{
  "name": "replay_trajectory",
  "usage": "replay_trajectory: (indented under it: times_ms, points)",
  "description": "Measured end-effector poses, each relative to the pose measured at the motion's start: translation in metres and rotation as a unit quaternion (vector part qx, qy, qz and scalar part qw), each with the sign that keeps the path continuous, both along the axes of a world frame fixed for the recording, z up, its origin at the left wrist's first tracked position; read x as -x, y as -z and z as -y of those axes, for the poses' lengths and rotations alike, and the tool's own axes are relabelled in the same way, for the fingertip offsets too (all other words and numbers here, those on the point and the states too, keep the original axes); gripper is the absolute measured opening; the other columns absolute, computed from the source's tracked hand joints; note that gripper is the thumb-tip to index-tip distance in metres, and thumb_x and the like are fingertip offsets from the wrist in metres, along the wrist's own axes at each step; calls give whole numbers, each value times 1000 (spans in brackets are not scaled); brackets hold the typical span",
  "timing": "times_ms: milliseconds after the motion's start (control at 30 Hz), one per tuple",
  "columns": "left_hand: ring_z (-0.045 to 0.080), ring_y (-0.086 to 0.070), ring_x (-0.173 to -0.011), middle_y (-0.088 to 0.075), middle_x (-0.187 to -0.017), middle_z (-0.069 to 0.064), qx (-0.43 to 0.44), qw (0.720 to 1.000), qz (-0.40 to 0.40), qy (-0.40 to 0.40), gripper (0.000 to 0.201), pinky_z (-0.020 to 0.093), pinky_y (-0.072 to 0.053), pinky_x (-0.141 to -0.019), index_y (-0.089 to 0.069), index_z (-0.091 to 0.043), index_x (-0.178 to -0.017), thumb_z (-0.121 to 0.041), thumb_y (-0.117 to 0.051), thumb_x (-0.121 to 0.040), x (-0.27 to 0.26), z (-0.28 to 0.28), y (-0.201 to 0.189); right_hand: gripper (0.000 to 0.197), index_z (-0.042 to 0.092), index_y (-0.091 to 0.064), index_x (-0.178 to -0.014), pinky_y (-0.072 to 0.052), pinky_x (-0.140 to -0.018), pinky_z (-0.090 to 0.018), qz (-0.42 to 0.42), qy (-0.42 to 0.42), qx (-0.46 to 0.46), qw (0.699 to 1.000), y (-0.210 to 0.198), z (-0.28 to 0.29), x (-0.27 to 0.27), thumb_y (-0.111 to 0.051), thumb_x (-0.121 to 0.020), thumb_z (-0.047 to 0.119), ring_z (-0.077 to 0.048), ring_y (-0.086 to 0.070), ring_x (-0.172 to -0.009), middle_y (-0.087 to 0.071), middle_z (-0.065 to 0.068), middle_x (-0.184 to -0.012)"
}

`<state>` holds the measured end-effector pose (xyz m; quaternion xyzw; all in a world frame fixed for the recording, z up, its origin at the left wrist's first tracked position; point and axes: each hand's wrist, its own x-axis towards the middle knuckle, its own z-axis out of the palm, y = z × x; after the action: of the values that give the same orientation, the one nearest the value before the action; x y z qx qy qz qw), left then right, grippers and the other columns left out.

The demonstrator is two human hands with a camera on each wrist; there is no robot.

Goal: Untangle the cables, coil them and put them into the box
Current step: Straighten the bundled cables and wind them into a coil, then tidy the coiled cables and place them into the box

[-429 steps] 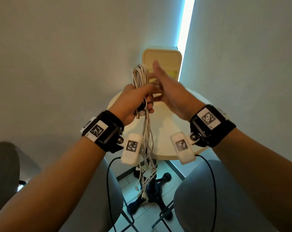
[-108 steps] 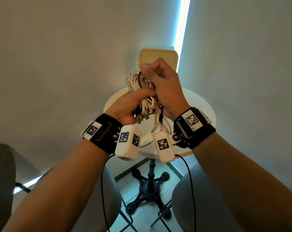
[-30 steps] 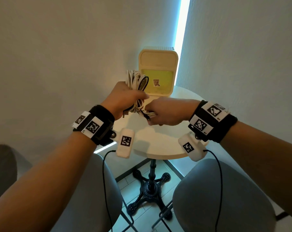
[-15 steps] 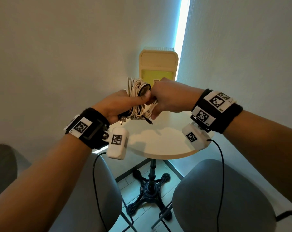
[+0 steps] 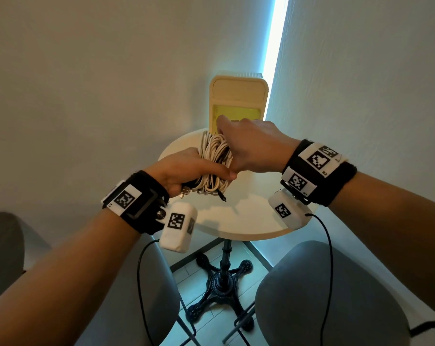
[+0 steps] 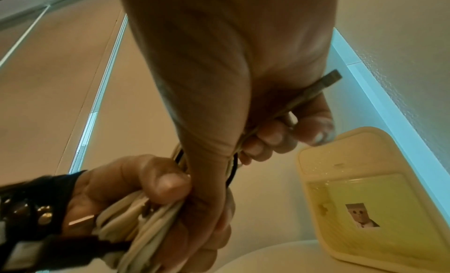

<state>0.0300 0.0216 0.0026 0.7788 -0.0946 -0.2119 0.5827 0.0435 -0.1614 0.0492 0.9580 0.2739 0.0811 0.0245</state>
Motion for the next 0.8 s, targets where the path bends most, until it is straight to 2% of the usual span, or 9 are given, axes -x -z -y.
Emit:
replay_trajectory:
  times_ms: [100,200,300,433,500,567,600,700,800]
  points:
    - [51,-72,-104,-75,-110,29,21,1000,14,-3,54,67,-52,-101,-74,0,-116,-15,-97,-69,-1,-4,-1,88,17,-41,-139,-38,-60,-33,-5,-22,-22,1000,0,-1,-3,-90,-72,45,-29,-63,-86,-66,-5,-109]
    - [42,-73,-98,-75,-108,24,56,998,22,-2,43,53,-60,-91,-70,0,-122,-2,-86,-83,-1,-5,-1,97,20,-40,-149,-43,-68,-34,-48,-31,-46,997,-5,-3,-5,-93,-70,41,-28,-61,-101,-57,-6,-122]
    - [43,-75,-107,-74,-117,29,104,994,20,15,39,45,-63,-82,-66,3,-127,3,-76,-89,5,-2,0,97,22,-40,-151,-40,-66,-22,-117,-37,-61,991,-13,-1,-9,-93,-71,38,-22,-54,-104,-49,0,-119]
    - [31,-77,-93,-77,-112,26,150,988,-3,29,34,42,-64,-85,-71,-2,-119,-3,-78,-86,10,0,-1,83,22,-45,-140,-38,-65,-20,-183,-46,-71,980,-25,3,-7,-93,-73,37,-12,-57,-93,-58,11,-104]
    - [27,-77,-88,-77,-111,25,163,986,-12,39,32,38,-64,-79,-72,-5,-117,-5,-76,-86,11,0,-4,71,24,-47,-130,-48,-70,-25,-232,-49,-90,967,-31,6,-6,-92,-75,33,-12,-63,-93,-65,12,-103]
    - [23,-77,-85,-77,-111,25,169,984,-14,48,34,34,-65,-75,-71,-4,-120,-8,-72,-86,12,-2,-9,66,23,-51,-128,-61,-81,-44,-284,-59,-127,949,-33,11,-5,-92,-76,29,-23,-70,-99,-71,5,-106]
    - [22,-77,-84,-76,-111,25,169,984,-11,53,36,32,-64,-72,-70,-2,-122,-8,-71,-87,13,-2,-11,65,24,-52,-129,-63,-85,-48,-302,-63,-146,940,-34,13,-4,-91,-77,27,-24,-71,-100,-73,3,-106]
    - [21,-76,-82,-76,-108,24,171,983,3,62,39,30,-62,-69,-67,1,-128,-4,-74,-90,12,-3,-17,68,27,-50,-135,-63,-85,-39,-323,-60,-195,924,-33,20,0,-87,-79,18,-15,-72,-96,-74,4,-107]
    - [21,-74,-80,-76,-98,17,176,984,17,39,28,31,-61,-68,-72,-4,-116,-2,-70,-89,7,-4,-16,82,29,-41,-151,-63,-94,-41,-324,-52,-244,913,-32,28,1,-86,-83,14,-23,-71,-109,-67,-1,-124]
